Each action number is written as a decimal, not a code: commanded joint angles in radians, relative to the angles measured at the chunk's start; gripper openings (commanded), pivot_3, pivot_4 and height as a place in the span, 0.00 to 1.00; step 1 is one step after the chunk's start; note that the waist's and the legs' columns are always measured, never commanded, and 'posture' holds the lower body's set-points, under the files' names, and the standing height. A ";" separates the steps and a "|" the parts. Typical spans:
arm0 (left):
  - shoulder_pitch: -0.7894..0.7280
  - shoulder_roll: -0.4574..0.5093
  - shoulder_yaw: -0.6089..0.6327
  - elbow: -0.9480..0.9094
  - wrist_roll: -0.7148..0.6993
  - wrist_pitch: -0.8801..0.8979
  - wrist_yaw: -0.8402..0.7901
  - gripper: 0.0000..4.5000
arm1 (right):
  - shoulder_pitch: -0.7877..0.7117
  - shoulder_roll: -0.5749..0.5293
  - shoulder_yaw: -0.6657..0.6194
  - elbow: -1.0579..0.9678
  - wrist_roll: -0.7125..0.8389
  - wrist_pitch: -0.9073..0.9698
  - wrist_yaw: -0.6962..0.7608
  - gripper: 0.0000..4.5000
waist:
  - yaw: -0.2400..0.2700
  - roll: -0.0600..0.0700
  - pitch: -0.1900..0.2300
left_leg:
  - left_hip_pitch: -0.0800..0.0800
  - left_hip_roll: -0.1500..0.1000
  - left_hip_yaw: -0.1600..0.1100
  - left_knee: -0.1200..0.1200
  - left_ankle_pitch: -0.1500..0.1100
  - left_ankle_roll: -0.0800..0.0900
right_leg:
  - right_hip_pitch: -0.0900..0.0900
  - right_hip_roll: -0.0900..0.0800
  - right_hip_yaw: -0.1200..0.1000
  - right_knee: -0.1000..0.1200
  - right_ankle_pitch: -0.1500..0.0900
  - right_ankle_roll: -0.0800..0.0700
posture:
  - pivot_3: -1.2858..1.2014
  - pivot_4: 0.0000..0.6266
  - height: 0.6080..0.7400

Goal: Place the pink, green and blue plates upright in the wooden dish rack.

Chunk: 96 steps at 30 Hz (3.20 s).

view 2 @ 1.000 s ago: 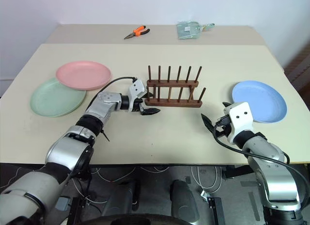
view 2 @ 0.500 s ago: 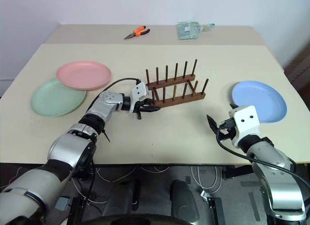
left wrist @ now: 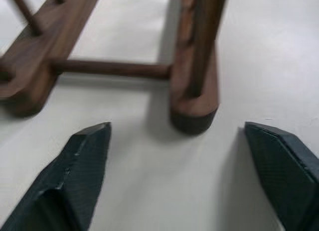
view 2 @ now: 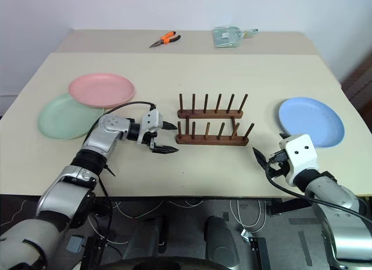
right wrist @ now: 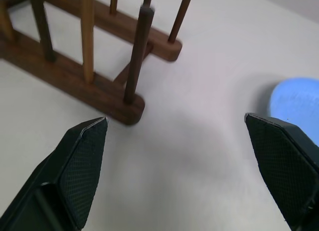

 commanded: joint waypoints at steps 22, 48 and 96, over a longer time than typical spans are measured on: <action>0.123 -0.155 -0.070 -0.190 0.045 0.207 0.421 0.15 | -0.460 0.055 0.373 0.500 -0.271 0.005 -0.116 0.00 | 0.026 0.000 -0.004 | 0.013 -0.001 0.000 0.002 0.000 0.000 | 0.013 -0.001 0.000 -0.002 0.000 -0.001 | 0.52 0.24 0.94; 0.091 0.047 0.304 -0.245 -0.271 0.240 0.472 0.85 | -0.237 0.008 0.278 0.137 -0.209 -0.008 0.000 1.00 | -0.020 0.000 -0.004 | 0.011 0.003 0.000 -0.001 -0.001 0.001 | 0.009 0.003 0.001 0.003 -0.001 -0.002 | 0.52 0.24 0.94; -0.144 -0.094 0.442 -0.557 -0.687 0.764 0.928 0.02 | -0.677 -0.139 0.450 0.066 -0.462 -0.213 0.067 1.00 | 0.004 -0.009 0.001 | 0.011 0.001 0.001 -0.002 -0.001 -0.001 | 0.010 0.002 0.001 -0.002 0.000 -0.001 | 0.52 0.24 0.94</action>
